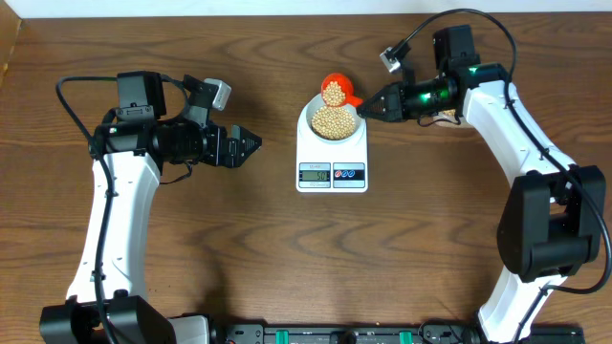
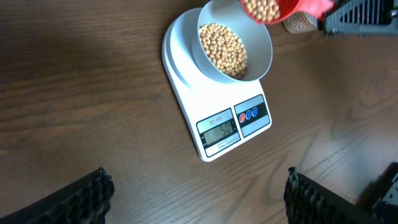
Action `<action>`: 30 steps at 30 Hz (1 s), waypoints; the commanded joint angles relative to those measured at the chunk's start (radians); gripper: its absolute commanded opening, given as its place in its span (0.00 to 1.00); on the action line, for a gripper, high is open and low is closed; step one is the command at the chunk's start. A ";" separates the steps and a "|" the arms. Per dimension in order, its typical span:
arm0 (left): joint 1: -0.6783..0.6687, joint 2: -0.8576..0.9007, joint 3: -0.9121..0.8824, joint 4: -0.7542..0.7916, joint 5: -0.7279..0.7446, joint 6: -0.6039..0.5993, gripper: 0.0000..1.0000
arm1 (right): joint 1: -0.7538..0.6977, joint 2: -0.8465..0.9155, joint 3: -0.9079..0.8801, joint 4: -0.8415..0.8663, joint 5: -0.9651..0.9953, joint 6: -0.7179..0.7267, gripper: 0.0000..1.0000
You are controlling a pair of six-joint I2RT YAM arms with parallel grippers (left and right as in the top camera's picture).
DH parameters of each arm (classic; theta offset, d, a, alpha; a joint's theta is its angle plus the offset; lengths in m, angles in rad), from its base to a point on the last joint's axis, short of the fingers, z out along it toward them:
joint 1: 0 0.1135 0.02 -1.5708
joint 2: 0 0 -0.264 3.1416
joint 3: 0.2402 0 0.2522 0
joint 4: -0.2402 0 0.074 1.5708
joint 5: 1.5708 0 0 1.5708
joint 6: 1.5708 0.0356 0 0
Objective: Scoop item into bowl and weigh 50g on scale
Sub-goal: 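Keep tilting the scoop gradually, adding soybeans while watching the scale, then move the red scoop back over the soybean tub with the right gripper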
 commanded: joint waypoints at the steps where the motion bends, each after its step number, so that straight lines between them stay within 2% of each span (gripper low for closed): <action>1: 0.005 -0.019 0.013 0.001 0.013 0.017 0.90 | -0.039 -0.036 0.000 0.010 -0.035 0.040 0.01; 8: 0.005 -0.019 0.013 0.001 0.013 0.017 0.90 | -0.131 -0.036 0.000 0.004 -0.040 0.012 0.01; 13: 0.005 -0.019 0.013 0.001 0.013 0.017 0.90 | -0.196 -0.036 0.000 -0.014 -0.145 -0.064 0.01; 20: 0.005 -0.019 0.013 0.001 0.013 0.017 0.90 | -0.295 -0.036 0.000 -0.162 -0.148 -0.192 0.01; 26: 0.005 -0.019 0.013 0.001 0.013 0.017 0.90 | -0.388 -0.036 0.000 -0.351 -0.148 -0.375 0.01; 30: 0.005 -0.019 0.013 0.001 0.013 0.017 0.90 | -0.453 -0.036 0.000 -0.399 -0.146 -0.449 0.01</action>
